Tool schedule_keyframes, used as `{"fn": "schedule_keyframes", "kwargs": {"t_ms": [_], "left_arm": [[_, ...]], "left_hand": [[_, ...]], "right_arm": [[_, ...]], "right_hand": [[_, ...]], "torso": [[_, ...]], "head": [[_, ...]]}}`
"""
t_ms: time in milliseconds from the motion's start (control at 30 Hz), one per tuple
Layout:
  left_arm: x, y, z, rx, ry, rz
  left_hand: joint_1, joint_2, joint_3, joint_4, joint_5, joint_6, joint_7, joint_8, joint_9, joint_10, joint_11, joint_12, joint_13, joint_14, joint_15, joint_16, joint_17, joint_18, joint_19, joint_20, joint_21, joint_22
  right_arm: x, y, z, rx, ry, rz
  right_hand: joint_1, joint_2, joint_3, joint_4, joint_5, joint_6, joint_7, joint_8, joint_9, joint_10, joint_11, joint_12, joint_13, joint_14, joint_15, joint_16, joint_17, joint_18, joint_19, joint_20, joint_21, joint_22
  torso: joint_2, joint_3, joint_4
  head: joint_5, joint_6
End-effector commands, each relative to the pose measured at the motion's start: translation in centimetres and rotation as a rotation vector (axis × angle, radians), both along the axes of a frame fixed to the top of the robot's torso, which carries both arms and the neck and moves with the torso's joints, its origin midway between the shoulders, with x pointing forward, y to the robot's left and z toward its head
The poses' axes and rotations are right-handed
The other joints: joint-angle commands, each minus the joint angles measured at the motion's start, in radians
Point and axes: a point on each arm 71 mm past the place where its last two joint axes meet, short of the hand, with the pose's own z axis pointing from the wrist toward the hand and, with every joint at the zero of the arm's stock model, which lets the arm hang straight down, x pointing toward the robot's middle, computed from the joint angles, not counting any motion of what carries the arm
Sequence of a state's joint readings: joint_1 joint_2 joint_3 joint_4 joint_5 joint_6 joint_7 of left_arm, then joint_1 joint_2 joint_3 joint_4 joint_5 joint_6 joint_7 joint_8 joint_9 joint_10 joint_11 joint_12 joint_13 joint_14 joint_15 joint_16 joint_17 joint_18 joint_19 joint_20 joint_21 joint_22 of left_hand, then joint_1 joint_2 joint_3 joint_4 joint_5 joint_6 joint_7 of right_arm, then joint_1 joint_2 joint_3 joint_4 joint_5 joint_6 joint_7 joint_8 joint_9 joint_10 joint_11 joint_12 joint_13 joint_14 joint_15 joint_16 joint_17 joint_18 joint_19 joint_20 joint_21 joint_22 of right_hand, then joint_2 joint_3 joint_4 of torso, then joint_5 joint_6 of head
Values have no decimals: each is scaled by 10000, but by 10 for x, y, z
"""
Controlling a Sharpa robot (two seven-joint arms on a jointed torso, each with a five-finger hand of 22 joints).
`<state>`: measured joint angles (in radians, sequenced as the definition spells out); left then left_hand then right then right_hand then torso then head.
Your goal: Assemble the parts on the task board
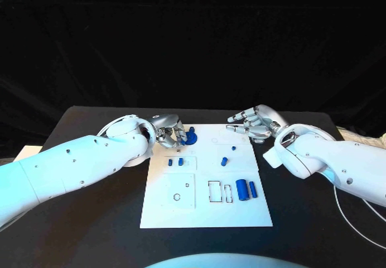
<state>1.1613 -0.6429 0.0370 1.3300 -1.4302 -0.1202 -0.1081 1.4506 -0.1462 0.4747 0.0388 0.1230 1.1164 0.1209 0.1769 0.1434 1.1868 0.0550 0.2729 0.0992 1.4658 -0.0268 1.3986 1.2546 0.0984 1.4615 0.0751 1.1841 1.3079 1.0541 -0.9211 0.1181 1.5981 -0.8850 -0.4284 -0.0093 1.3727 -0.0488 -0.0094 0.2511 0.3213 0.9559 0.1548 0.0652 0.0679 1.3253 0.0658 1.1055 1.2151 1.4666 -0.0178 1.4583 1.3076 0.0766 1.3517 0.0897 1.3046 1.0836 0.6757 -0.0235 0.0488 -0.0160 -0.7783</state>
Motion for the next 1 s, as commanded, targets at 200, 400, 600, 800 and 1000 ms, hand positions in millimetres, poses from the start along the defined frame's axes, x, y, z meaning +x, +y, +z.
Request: {"fn": "schedule_keyframes", "kwargs": {"t_ms": [200, 400, 600, 800, 1000], "left_arm": [[0, 14, -7, 232, 983, 424], [1, 17, -11, 435, 1062, 463], [2, 15, -13, 467, 1088, 399], [3, 13, -15, 530, 1135, 377], [3, 11, -15, 572, 1177, 339]], "left_hand": [[-135, -49, 52, -14, -26, 19, 31, -86, -19, 58, -14, -112, -15, 429, 3, -29, -49, -188, 60, -13, 40, 398], [-148, -57, 54, -15, -27, 15, 31, -97, -23, 58, -13, -127, -16, 429, 4, -31, -54, -187, 58, -11, 34, 396], [-148, -57, 54, -15, -27, 15, 31, -97, -23, 58, -13, -127, -16, 429, 4, -31, -54, -187, 58, -11, 34, 396], [-170, -60, 60, -13, -28, 19, 29, -108, -29, 67, -14, -146, -17, 427, 6, -34, -63, -183, 51, -9, 14, 387], [-182, -55, 69, -15, -28, 34, 25, -112, -32, 87, -19, -155, -14, 431, 4, -24, -49, -182, 49, -8, 12, 389]], "right_arm": [[-1, 2, 0, -14, 5, 179], [-1, 3, 0, -4, 0, 198], [-1, 3, 0, 5, -4, 216], [-1, 4, 0, 6, 2, 227], [-1, 4, 0, 5, 5, 228]], "right_hand": [[12, 121, -40, -1, 54, -35, -22, 45, 15, -61, -27, -43, -2, 613, 37, -56, 819, 206, -52, 4, -38, -8], [19, 131, -46, -1, 61, -28, -22, 49, 16, -65, -27, -51, -12, 613, 37, -58, 818, 206, -50, 3, -40, -8], [19, 131, -46, -1, 61, -28, -22, 49, 16, -65, -27, -51, -12, 613, 37, -58, 818, 206, -50, 3, -40, -8], [19, 131, -46, -1, 61, -28, -22, 49, 16, -65, -27, -51, -12, 613, 37, -58, 818, 206, -50, 3, -40, -8], [19, 131, -46, -1, 61, -28, -22, 49, 16, -65, -27, -51, -12, 613, 37, -58, 818, 206, -50, 3, -40, -8]], "torso": [[13, -7, -14], [27, -11, -31], [21, -3, -32], [20, 1, -41], [23, 5, -22]], "head": [[54, -30], [68, -46], [81, -69], [95, -77], [95, -85]]}}
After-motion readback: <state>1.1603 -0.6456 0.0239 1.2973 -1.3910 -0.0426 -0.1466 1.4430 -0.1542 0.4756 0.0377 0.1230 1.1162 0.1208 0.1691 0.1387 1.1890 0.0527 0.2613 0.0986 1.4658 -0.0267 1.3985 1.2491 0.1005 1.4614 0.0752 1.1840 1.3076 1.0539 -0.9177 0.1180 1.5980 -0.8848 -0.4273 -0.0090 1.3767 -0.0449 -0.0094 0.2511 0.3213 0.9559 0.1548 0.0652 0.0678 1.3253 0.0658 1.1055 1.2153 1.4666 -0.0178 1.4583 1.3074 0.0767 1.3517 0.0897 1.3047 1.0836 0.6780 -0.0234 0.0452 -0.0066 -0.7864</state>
